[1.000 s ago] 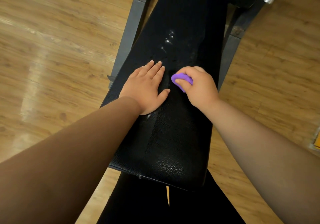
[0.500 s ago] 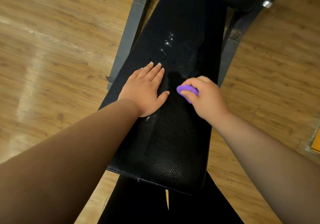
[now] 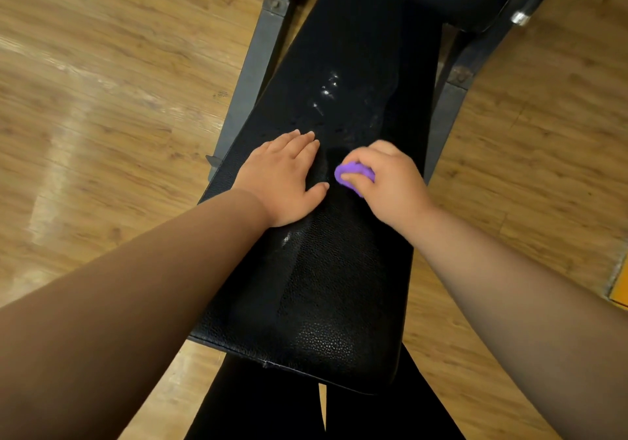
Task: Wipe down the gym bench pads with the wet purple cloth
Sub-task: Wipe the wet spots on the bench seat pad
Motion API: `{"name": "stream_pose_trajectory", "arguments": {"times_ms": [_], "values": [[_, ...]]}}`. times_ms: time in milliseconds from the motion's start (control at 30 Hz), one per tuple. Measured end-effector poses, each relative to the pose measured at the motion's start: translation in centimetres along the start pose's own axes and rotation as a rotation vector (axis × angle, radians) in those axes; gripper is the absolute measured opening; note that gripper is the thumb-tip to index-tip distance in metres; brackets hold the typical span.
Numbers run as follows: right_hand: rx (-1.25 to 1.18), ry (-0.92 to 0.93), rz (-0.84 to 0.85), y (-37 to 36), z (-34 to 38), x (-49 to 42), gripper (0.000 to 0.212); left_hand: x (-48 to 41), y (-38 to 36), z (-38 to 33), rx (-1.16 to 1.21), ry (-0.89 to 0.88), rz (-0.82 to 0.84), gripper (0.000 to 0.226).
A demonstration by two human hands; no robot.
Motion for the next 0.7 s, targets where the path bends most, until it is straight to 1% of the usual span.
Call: {"name": "stream_pose_trajectory", "arguments": {"times_ms": [67,133,167,300,400,467,533,600,700], "values": [[0.041,-0.076,-0.019,0.0,-0.1,-2.4,0.014,-0.5,0.2,0.1,0.001,-0.003,-0.024,0.071],[0.032,-0.135,-0.046,-0.4,0.0,-3.1,0.015,-0.8,0.0,0.1,-0.011,-0.018,-0.028,0.071],[0.010,-0.126,-0.051,-0.6,0.1,-2.6,0.014,-0.9,-0.1,0.1,-0.017,-0.023,-0.024,0.071],[-0.054,0.013,-0.006,-1.0,0.5,0.7,0.011,-1.0,-0.3,0.2,-0.009,-0.040,-0.027,0.069],[-0.011,-0.011,-0.018,-0.4,0.0,-1.4,0.014,-1.1,-0.3,0.3,-0.010,-0.041,-0.025,0.068],[0.029,-0.075,-0.025,-0.2,-0.4,-3.3,0.016,-1.1,-0.4,0.3,-0.013,-0.040,-0.027,0.066],[0.015,-0.116,-0.044,-0.3,-0.5,-3.7,0.015,-1.1,-0.4,0.3,-0.015,-0.038,-0.030,0.065],[-0.038,-0.106,-0.042,-0.3,-0.6,-2.4,0.013,-1.1,-0.4,0.3,-0.013,-0.033,-0.035,0.064],[-0.100,-0.061,0.029,-0.4,-0.4,0.0,0.012,-1.2,-0.5,0.3,-0.012,-0.031,-0.036,0.063]]}}
Point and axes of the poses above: each hand's wrist, its own x-axis away from the middle knuckle, its own y-axis out of the back of the hand, z = x × y, the point moved 2 cm from there along -x, towards the middle knuckle, and after that the axes turned 7 degrees about -x, right-handed, at the moved point
